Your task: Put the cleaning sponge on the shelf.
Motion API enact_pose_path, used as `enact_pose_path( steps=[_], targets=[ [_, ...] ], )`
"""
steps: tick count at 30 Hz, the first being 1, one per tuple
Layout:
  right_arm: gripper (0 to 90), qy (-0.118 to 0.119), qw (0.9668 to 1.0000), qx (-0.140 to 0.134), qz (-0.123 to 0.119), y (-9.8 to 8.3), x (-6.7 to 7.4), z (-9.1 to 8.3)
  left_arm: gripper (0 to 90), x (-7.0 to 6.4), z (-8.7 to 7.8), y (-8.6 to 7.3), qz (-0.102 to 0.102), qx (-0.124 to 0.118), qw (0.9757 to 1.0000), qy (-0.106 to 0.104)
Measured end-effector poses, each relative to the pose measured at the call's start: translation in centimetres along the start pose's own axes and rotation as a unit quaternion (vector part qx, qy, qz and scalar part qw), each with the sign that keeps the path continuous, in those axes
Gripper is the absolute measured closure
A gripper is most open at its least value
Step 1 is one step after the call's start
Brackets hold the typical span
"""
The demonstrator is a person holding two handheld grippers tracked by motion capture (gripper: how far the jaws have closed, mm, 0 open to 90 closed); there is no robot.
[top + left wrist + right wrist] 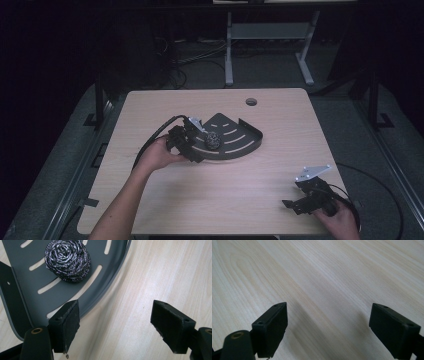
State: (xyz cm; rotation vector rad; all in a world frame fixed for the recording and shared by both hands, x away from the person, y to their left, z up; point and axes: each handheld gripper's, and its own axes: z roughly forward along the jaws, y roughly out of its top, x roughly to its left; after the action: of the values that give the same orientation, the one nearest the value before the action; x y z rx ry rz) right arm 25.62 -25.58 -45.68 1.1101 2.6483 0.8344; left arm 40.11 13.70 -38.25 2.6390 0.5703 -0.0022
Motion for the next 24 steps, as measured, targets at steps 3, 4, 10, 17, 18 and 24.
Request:
enact_pose_path(
  steps=[3, 4, 10, 17, 18, 24],
  targets=[
    [15.0, 0.001, 1.0, -0.001, 0.0, 0.0, 0.0, 0.1, 22.7, -0.2, -0.1, -0.2, 0.001, 0.005, 1.0, 0.001],
    [15.0, 0.001, 1.0, -0.001, -0.001, 0.0, 0.1, 0.1, 22.7, -0.4, -0.1, -0.3, 0.004, 0.005, 1.0, 0.002],
    [15.0, 0.001, 1.0, 0.0, -0.003, 0.1, 0.1, 0.1, 22.8, -0.8, -0.4, -0.6, 0.008, -0.002, 1.0, 0.005],
    [15.0, 0.001, 1.0, -0.001, 0.002, 0.0, 0.1, 0.0, 22.7, -1.5, -0.7, -1.4, 0.01, -0.004, 0.9999, 0.007],
    [15.0, 0.001, 1.0, -0.001, 0.003, 0.0, 0.2, 0.1, 22.8, -1.6, -0.7, -1.4, 0.01, -0.003, 0.9999, 0.007],
    [15.0, 0.002, 1.0, -0.001, 0.0, 0.0, 0.2, 0.2, 22.9, -2.1, -0.9, -2.3, 0.005, -0.014, 0.9999, 0.007]
  ],
)
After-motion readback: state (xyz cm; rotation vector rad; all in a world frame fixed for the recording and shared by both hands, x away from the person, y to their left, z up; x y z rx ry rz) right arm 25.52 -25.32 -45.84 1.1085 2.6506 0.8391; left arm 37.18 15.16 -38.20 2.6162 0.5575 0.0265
